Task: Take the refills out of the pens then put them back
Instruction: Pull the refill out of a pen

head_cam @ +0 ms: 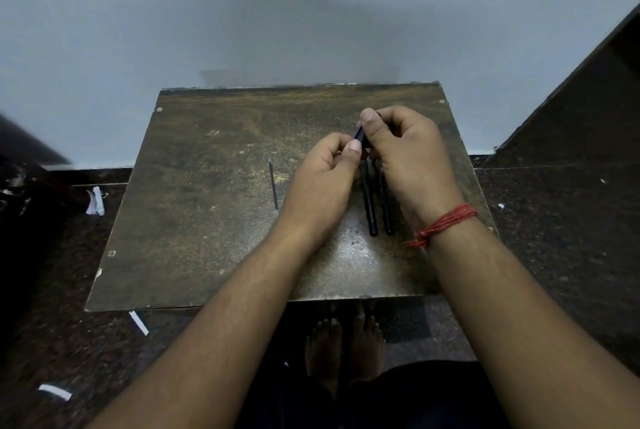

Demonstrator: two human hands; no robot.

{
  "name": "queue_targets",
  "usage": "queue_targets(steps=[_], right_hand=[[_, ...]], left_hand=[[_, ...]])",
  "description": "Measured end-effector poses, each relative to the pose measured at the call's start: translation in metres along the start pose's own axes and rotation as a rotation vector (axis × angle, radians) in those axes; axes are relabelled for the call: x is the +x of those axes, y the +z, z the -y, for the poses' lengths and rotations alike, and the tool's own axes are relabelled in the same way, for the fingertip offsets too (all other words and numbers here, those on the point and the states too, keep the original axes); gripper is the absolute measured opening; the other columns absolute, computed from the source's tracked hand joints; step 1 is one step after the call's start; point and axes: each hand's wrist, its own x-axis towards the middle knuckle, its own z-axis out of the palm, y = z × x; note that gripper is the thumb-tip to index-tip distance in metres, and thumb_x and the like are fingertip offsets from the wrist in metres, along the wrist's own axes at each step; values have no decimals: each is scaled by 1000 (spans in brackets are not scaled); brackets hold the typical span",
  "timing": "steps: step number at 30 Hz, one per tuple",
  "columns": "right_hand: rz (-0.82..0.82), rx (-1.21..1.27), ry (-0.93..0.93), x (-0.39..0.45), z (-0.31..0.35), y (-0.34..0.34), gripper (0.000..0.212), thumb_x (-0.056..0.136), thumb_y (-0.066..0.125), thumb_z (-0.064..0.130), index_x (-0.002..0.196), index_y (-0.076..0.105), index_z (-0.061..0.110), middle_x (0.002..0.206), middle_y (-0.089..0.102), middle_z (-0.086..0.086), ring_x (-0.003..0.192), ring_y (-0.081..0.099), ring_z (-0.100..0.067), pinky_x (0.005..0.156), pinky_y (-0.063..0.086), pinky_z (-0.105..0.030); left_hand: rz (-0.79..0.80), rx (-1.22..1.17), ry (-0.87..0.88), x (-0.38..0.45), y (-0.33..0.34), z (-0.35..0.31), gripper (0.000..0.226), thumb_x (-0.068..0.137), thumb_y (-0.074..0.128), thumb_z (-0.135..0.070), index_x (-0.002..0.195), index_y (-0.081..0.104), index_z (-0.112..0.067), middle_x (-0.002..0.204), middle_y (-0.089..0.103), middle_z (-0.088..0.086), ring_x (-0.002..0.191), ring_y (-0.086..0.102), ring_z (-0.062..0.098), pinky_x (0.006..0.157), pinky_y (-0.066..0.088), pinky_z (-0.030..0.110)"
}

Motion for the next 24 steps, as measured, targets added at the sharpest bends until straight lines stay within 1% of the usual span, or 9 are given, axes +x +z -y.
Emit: queue_targets(steps=[3,5,9,13,15,18,20,22,24], right_hand=[[18,12,-17,-1,1,0,18,99,60,24,86,68,15,74,66,4,64,62,-3,60,50,-23],[28,28,-35,-1,3,0,18,100,59,19,85,67,14,74,66,3,64,60,-4,60,50,-23],[44,102,-35,-2,9,2,21,101,54,9,83,65,14,71,62,4,58,56,2,56,46,-16],[51,156,-7,-7,11,3,23,100,55,10,83,68,16,70,62,7,62,57,-2,57,48,-19],[37,168,23,-7,11,4,19,99,58,13,86,70,17,73,64,5,66,60,-5,59,51,-23],[27,171,12,-9,16,6,10,96,65,17,87,68,19,76,66,4,70,63,-10,68,57,-35],[50,166,-3,-13,22,8,8,95,67,15,88,66,18,76,65,3,69,63,-7,68,56,-29],[68,162,0,-16,25,9,7,95,67,14,89,67,16,78,66,1,69,64,-7,63,51,-21],[83,223,26,-19,25,10,7,97,64,13,91,68,12,77,65,0,66,63,-7,63,52,-23]], left_hand=[[-29,91,64,1,0,4,23,104,45,-31,89,61,-24,53,52,-21,45,45,-4,49,30,26],[-58,161,86,1,0,3,24,106,45,-28,91,62,-22,52,52,-22,47,45,-4,51,32,23],[-80,207,113,-2,-2,-2,25,106,46,-25,100,66,-13,52,53,-24,50,46,-6,53,35,17],[-61,165,89,-8,-4,-8,26,107,46,-24,108,68,-9,48,53,-24,46,47,-8,49,32,12],[-34,178,63,-11,-6,-11,28,107,44,-26,111,67,-11,47,53,-25,45,48,-9,49,32,14],[-48,187,63,-14,-10,-14,26,107,43,-31,105,66,-20,47,52,-24,43,46,-8,52,31,25],[-68,153,68,-15,-13,-16,26,107,42,-33,101,66,-24,48,51,-22,44,45,-6,52,30,27],[-78,102,46,-17,-15,-14,30,105,42,-41,93,67,-29,51,46,-17,45,38,-1,50,29,28],[-61,8,4,-20,-15,-9,32,99,42,-45,85,68,-33,54,40,-14,45,33,5,48,25,26]])
